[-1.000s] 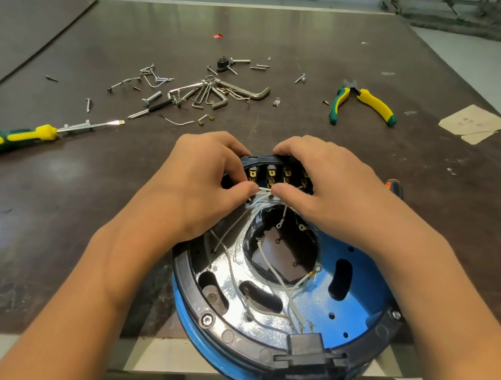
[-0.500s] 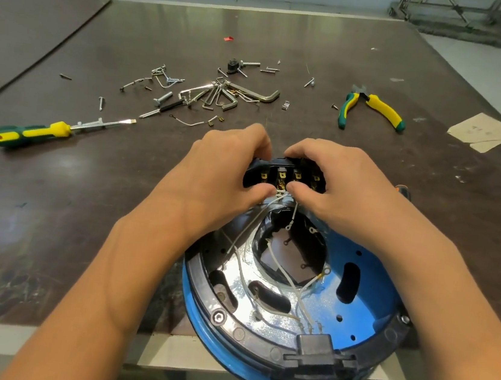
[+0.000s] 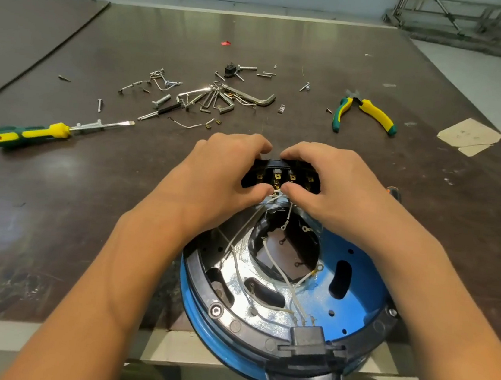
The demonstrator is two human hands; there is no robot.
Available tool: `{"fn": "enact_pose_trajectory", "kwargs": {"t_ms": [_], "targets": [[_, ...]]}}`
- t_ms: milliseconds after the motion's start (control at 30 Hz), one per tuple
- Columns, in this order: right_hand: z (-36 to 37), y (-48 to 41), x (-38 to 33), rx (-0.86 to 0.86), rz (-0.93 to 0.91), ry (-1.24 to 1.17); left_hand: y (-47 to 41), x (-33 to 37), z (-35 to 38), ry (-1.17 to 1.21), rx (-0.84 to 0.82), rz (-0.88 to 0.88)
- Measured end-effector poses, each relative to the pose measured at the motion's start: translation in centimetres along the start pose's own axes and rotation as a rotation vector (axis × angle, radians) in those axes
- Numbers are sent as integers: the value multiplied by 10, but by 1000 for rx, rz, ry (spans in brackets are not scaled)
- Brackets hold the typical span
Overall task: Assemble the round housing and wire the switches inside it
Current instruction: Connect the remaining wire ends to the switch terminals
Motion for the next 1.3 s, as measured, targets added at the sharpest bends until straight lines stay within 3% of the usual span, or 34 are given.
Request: {"fn": "enact_pose_trajectory", "kwargs": {"t_ms": [800,967,1133,1300], "targets": [[10,-14,-27,19,65,41,13,-38,-2,291,81,-116],[3,-24,-41,-146,96,24,27,-52,-6,401,140,-167],[-18,-73,-66,-138,82,120,39,-65,-1,502,226,-230],[33,-145,-98,-208,-8,262,45,-82,-1,557,355,-299]]}}
Point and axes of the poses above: each hand's wrist, its own y-axis away from the middle knuckle, its own z-axis out of the palm, x = y × z, the point moved 1 cm from there along -y, towards the middle knuckle, and after that the axes turned 14 degrees about z, right-handed, at the moved point
